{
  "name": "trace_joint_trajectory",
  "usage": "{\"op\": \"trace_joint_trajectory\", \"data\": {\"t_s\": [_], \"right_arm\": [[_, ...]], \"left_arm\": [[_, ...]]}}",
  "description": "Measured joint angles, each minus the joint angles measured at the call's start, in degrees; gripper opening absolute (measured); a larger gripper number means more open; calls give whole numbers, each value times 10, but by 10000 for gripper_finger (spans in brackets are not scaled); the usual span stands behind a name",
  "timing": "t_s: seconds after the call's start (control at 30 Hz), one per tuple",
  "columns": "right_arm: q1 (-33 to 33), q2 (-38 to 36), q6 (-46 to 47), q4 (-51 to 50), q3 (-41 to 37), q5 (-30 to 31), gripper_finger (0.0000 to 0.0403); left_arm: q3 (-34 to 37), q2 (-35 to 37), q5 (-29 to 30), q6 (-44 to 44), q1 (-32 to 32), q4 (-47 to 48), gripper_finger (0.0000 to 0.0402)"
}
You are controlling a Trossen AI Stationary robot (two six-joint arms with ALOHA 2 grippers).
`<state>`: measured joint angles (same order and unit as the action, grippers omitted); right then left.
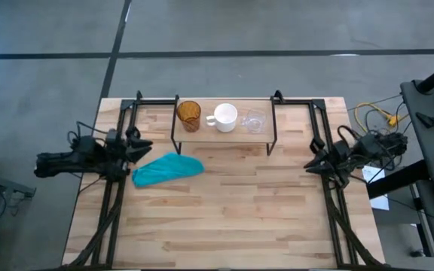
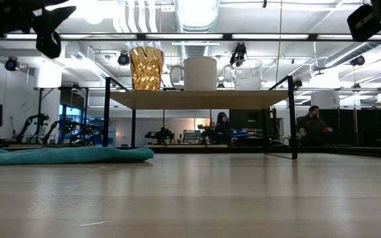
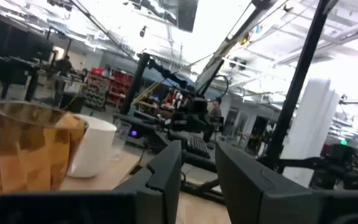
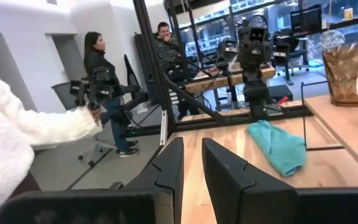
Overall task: Stack small to large cups/mugs on shelf
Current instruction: Return to Home Position
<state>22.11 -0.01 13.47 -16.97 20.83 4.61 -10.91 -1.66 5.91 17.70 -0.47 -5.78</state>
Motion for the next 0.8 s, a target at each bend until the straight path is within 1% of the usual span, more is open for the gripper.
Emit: {"op": "trace_joint_trajectory", "data": {"t_s": [0.07,0.23,0.37,0.5,0.6,0.8], "right_arm": [[0,0,2,21,-21,-1,54],[0,0,47,65,-84,-9,54],[0,0,42,149,-145,-34,54],[0,0,39,218,-198,-35,54],[0,1,45,221,-204,-35,54],[0,0,21,227,-203,-35,54]], "left_arm": [[32,0,-3,0,0,-33,86],[102,0,-26,16,0,-107,86],[104,-4,-28,27,0,-93,86],[104,-3,-28,25,0,-95,86],[104,-2,-28,25,0,-97,86],[105,-4,-28,24,0,-94,86]]}}
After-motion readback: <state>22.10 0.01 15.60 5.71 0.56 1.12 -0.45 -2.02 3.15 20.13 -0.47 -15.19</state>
